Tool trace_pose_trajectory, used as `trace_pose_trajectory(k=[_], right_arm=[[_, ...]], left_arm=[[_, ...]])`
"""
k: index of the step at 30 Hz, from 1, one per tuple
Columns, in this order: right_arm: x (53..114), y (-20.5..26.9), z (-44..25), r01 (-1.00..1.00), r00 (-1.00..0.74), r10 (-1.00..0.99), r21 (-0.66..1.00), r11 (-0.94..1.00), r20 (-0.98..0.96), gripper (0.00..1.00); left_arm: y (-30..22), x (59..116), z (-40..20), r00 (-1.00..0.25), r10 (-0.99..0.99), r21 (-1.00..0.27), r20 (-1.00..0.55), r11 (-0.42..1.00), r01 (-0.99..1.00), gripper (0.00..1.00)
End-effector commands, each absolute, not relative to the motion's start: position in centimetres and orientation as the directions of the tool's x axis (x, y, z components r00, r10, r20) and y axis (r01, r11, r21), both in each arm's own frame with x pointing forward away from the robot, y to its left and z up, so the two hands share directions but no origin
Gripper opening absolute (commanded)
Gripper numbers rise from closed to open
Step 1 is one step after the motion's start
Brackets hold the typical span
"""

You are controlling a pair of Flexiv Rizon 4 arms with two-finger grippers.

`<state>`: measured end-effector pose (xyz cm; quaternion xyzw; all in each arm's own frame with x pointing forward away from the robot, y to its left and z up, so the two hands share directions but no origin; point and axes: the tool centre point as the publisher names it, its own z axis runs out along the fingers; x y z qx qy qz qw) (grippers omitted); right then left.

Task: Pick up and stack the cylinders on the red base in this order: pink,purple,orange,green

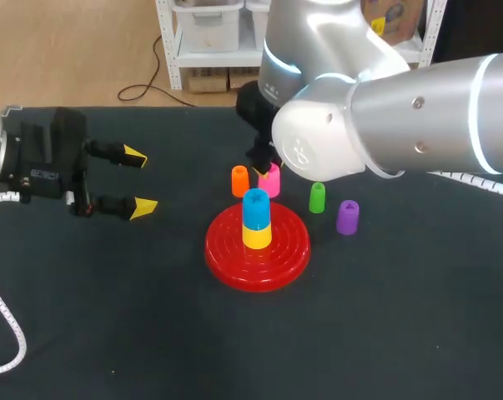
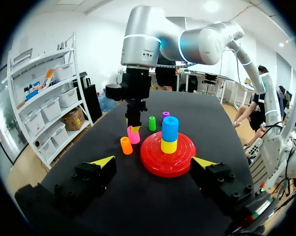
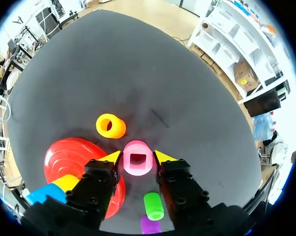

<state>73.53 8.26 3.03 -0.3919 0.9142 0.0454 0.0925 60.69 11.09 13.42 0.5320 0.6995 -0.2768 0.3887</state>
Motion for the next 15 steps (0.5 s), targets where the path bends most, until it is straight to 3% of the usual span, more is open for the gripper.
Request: trace_pose_trajectory(k=[1, 15], right_arm=[[73.1, 7.8, 4.8, -0.729, -0.667, -0.709, 0.007, 0.684, -0.23, 0.0], [71.2, 9.0, 14.7, -0.838, -0.495, -0.788, -0.04, 0.544, -0.367, 0.0]], left_arm=[[11.2, 60.6, 13.3, -0.128, 0.525, 0.03, -0.842, 0.282, 0.959, 1.0], [11.2, 60.6, 13.3, -0.128, 0.525, 0.03, -0.842, 0.282, 0.959, 1.0]])
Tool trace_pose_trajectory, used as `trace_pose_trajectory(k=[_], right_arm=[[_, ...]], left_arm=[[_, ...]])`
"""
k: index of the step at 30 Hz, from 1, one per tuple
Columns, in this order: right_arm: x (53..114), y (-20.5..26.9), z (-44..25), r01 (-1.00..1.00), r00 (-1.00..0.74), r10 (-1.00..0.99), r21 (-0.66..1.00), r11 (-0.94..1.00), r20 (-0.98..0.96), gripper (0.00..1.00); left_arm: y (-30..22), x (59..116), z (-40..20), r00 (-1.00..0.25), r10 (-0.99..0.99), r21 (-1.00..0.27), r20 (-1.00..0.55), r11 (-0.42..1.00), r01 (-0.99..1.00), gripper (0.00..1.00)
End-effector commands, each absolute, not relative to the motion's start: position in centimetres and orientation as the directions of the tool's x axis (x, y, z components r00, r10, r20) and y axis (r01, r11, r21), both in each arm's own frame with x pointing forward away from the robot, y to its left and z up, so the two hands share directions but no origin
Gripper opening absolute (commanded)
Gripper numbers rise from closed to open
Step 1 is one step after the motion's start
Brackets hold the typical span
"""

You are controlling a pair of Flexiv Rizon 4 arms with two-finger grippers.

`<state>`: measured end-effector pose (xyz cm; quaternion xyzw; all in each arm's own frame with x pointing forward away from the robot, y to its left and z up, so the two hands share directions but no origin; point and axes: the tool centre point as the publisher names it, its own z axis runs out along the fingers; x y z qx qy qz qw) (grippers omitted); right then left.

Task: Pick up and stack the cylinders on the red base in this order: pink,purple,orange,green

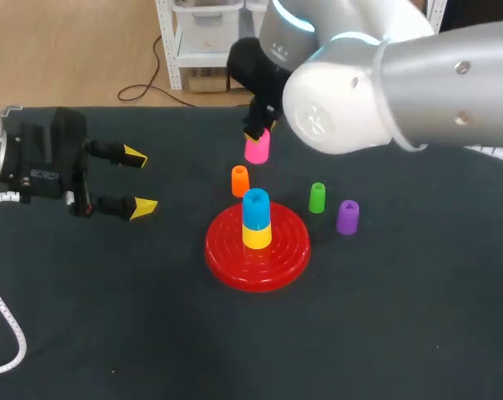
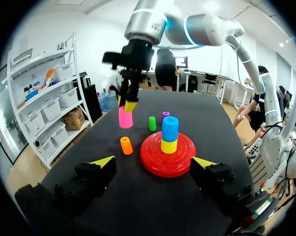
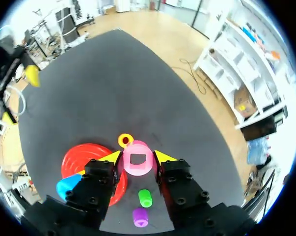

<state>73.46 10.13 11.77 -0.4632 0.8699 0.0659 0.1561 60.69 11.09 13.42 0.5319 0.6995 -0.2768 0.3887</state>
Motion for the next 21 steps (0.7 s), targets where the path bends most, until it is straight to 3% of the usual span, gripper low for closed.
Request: trace_pose_trajectory(k=[1, 21], right_arm=[[70.8, 9.0, 15.3, -0.84, -0.492, -0.787, -0.034, 0.541, -0.371, 0.0], [64.1, 9.3, 20.5, -0.942, -0.293, -0.89, -0.053, 0.331, -0.35, 0.0]], left_arm=[[11.2, 60.6, 13.3, -0.128, 0.525, 0.03, -0.842, 0.282, 0.959, 1.0], [11.2, 60.6, 13.3, -0.128, 0.525, 0.03, -0.842, 0.282, 0.959, 1.0]])
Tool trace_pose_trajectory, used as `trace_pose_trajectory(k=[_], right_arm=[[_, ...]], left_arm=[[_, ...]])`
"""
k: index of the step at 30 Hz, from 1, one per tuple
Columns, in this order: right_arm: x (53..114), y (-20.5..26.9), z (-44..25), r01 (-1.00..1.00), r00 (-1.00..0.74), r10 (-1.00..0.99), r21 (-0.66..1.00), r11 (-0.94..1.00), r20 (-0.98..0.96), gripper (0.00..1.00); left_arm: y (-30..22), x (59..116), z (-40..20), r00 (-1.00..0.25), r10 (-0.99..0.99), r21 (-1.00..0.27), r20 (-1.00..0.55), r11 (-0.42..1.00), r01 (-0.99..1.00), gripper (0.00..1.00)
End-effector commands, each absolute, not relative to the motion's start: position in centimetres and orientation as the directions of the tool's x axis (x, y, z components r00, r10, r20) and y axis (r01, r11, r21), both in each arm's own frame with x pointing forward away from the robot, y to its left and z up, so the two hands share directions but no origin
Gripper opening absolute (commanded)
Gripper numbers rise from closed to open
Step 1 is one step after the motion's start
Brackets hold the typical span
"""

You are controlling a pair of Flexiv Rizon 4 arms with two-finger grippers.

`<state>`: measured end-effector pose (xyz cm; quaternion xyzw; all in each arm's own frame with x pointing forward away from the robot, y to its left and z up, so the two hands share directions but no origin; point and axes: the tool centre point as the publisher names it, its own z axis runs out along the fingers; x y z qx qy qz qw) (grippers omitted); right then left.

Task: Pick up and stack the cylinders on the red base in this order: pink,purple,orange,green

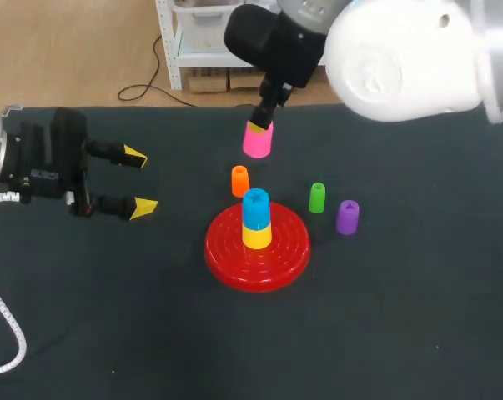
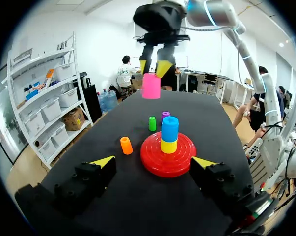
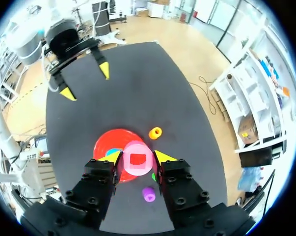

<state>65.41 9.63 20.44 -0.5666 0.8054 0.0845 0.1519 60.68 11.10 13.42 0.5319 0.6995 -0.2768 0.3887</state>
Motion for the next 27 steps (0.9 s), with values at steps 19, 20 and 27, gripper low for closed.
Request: trace_pose_trajectory(k=[19, 20, 27], right_arm=[[61.9, 8.8, 21.4, -0.96, -0.21, -0.774, -0.025, 0.279, -0.597, 0.0], [61.9, 8.8, 21.4, -0.96, -0.21, -0.774, -0.025, 0.279, -0.597, 0.0], [61.9, 8.8, 21.4, -0.96, -0.21, -0.774, -0.025, 0.279, -0.597, 0.0]], left_arm=[[11.2, 60.6, 13.3, -0.128, 0.525, 0.03, -0.842, 0.282, 0.959, 1.0], [11.2, 60.6, 13.3, -0.128, 0.525, 0.03, -0.842, 0.282, 0.959, 1.0], [11.2, 60.6, 13.3, -0.128, 0.525, 0.03, -0.842, 0.282, 0.959, 1.0]])
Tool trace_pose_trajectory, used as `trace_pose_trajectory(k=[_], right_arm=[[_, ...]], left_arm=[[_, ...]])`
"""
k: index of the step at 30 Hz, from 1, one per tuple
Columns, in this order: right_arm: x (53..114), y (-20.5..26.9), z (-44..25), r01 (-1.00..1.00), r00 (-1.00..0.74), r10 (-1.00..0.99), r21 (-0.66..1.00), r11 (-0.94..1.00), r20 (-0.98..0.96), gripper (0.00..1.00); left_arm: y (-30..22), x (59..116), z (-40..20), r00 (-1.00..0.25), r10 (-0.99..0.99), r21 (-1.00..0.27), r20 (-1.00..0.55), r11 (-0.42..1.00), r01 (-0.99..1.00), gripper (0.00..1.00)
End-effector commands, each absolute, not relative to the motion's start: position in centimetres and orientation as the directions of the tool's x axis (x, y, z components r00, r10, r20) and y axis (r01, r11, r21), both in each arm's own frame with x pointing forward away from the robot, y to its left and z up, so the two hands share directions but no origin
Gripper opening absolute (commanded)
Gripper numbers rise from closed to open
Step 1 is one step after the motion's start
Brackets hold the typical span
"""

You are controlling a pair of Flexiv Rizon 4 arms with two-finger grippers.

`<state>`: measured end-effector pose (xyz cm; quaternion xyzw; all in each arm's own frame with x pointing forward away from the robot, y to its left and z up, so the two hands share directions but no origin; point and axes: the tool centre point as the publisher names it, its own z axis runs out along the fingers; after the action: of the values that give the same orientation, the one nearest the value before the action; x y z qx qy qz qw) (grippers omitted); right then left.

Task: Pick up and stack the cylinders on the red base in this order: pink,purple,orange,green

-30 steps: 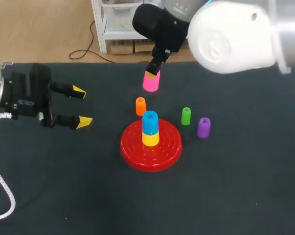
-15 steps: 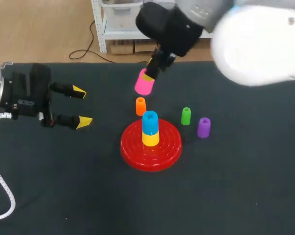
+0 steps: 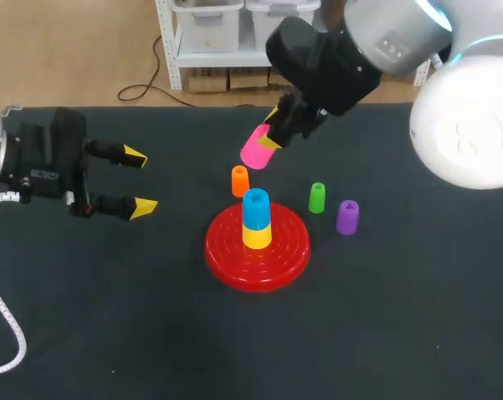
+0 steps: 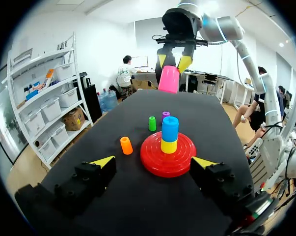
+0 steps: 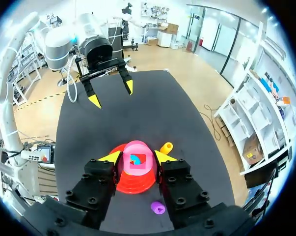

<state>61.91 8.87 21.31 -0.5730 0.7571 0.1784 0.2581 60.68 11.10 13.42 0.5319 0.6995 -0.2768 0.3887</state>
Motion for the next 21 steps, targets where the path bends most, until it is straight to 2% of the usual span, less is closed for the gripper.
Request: trace_pose_trajectory(k=[1, 21], right_arm=[[61.9, 8.8, 21.4, -0.96, -0.21, -0.774, -0.025, 0.279, -0.597, 0.0], [60.7, 9.1, 17.7, -0.964, -0.221, -0.921, -0.07, 0.256, -0.321, 0.0]], left_arm=[[11.2, 60.6, 13.3, -0.128, 0.525, 0.03, -0.842, 0.282, 0.959, 1.0], [11.2, 60.6, 13.3, -0.128, 0.525, 0.03, -0.842, 0.282, 0.959, 1.0]])
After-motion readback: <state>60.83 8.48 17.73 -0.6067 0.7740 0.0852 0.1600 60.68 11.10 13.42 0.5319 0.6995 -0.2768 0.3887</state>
